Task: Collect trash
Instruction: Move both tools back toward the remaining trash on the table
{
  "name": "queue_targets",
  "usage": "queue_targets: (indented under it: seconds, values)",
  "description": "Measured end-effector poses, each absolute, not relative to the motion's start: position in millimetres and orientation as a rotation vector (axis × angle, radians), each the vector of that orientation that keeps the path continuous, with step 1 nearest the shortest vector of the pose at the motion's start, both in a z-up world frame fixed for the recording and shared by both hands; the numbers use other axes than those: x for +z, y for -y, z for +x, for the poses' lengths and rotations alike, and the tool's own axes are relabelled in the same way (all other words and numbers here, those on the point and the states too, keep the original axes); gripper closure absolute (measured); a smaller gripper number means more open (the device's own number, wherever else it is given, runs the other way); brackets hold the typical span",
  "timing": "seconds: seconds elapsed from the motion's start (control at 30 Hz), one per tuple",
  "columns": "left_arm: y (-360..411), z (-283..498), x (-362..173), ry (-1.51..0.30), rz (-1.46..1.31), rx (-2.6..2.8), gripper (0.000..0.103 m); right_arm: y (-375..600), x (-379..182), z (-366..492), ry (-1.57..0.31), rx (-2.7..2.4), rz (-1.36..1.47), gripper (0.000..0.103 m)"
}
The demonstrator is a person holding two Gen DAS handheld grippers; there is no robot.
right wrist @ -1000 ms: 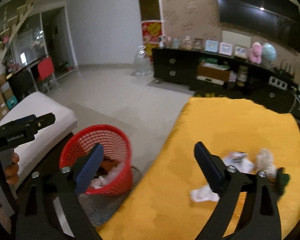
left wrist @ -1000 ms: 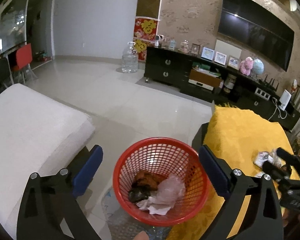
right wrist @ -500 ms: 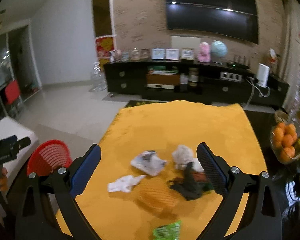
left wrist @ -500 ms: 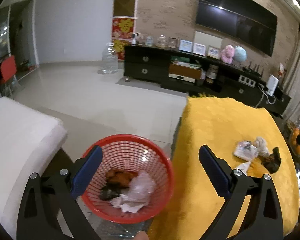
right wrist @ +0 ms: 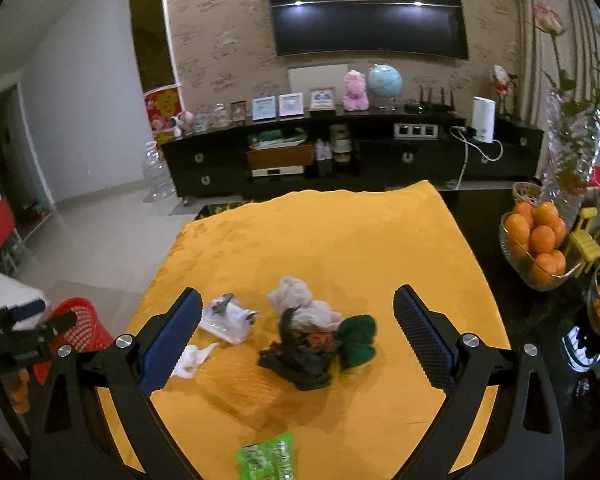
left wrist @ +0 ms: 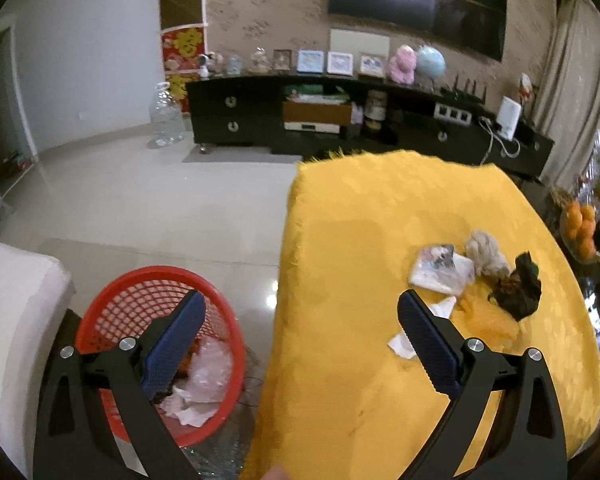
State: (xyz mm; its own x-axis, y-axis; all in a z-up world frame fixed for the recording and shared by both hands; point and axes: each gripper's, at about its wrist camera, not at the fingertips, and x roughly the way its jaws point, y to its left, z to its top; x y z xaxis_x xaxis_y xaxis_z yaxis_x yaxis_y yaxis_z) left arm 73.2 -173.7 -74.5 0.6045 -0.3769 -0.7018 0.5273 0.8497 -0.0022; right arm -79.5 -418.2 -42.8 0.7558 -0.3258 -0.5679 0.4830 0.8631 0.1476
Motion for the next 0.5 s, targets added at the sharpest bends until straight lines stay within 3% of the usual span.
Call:
queue_targets:
  seconds: [0.5]
  values:
    - [234.7, 73.0, -123.4, -0.872, 0.291, -0.636, 0.010, 460.8, -62.5, -95.9, -0.576, -0.525, 0.384, 0.009]
